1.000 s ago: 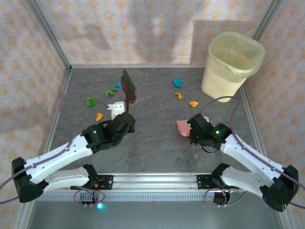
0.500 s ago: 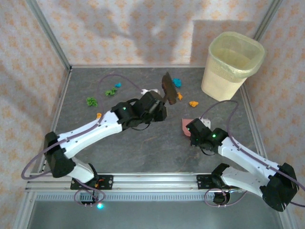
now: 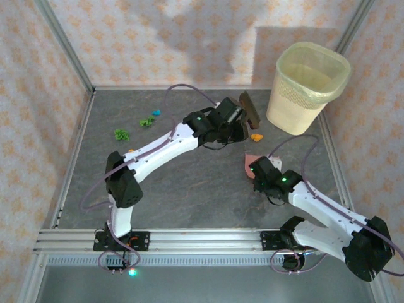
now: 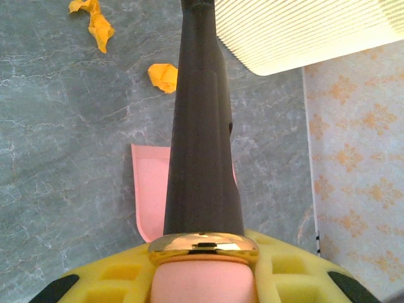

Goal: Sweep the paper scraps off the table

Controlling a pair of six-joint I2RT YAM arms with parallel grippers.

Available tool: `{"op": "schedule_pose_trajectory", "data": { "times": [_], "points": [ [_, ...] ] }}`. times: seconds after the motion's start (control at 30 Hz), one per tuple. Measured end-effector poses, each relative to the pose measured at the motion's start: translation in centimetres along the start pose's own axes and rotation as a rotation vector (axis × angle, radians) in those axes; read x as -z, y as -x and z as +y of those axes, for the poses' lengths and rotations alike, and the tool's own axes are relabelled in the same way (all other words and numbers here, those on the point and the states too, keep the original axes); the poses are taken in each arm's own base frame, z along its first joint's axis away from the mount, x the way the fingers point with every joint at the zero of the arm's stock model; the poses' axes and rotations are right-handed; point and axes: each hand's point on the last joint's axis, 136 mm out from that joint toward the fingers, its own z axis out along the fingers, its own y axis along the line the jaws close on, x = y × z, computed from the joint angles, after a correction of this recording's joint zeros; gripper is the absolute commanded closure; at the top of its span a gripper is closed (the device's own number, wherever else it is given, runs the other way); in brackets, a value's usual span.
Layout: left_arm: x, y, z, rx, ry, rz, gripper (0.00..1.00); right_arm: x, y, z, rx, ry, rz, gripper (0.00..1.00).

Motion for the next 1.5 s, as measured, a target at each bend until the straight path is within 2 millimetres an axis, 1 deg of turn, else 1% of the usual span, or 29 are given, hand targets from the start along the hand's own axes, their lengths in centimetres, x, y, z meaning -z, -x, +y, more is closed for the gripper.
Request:
{"op": "schedule_pose_trajectory", "data": {
  "times": [0.17,0.3,0.4,0.57,0.8,0.83,0.9,1.0,1.07,1.27,1.37,1.5],
  "points": [
    [-3.4,1.0,1.2,0.037,0.035,0.034,1.00,-0.1,0.4,-0.3,-0.028,-0.001,-0.005,1.00],
    [-5.6,0.8,1.8,0.077,0.047,0.072,1.00,-0.2,0.7,-0.4,-0.040,-0.002,-0.010,1.00],
    [-6.8,0.2,1.8,0.117,0.040,0.109,1.00,-0.2,0.7,-0.3,-0.040,-0.001,-0.012,1.00],
    [-8.3,-0.9,1.7,0.172,0.020,0.163,1.00,-0.4,0.6,-0.3,-0.035,-0.008,-0.004,1.00],
    [-9.1,-1.4,0.8,0.218,-0.039,0.193,1.00,-0.4,0.7,-0.3,-0.035,-0.007,-0.006,1.00],
    [-9.4,-1.6,0.9,0.222,-0.043,0.196,1.00,-0.5,0.7,-0.3,-0.036,-0.008,-0.006,1.00],
    [-9.9,-2.7,1.8,0.231,-0.037,0.213,1.00,-0.6,0.7,-0.3,-0.035,-0.011,-0.003,1.00],
    [-9.8,-4.1,3.0,0.243,-0.036,0.223,1.00,-0.9,0.7,-0.2,-0.032,-0.017,0.001,1.00],
    [-9.0,-4.8,3.5,0.260,-0.052,0.220,1.00,-1.1,0.8,-0.2,-0.030,-0.019,0.001,1.00],
    [-6.3,-6.3,3.7,0.311,-0.097,0.209,1.00,-1.4,1.1,0.0,-0.033,-0.018,-0.003,1.00],
    [-5.6,-7.6,3.9,0.340,-0.113,0.217,1.00,-1.5,1.2,0.2,-0.031,-0.015,-0.006,1.00],
    [-5.3,-9.6,4.4,0.383,-0.137,0.244,1.00,-1.6,1.3,0.3,-0.033,-0.009,-0.012,1.00]
  ]
}}
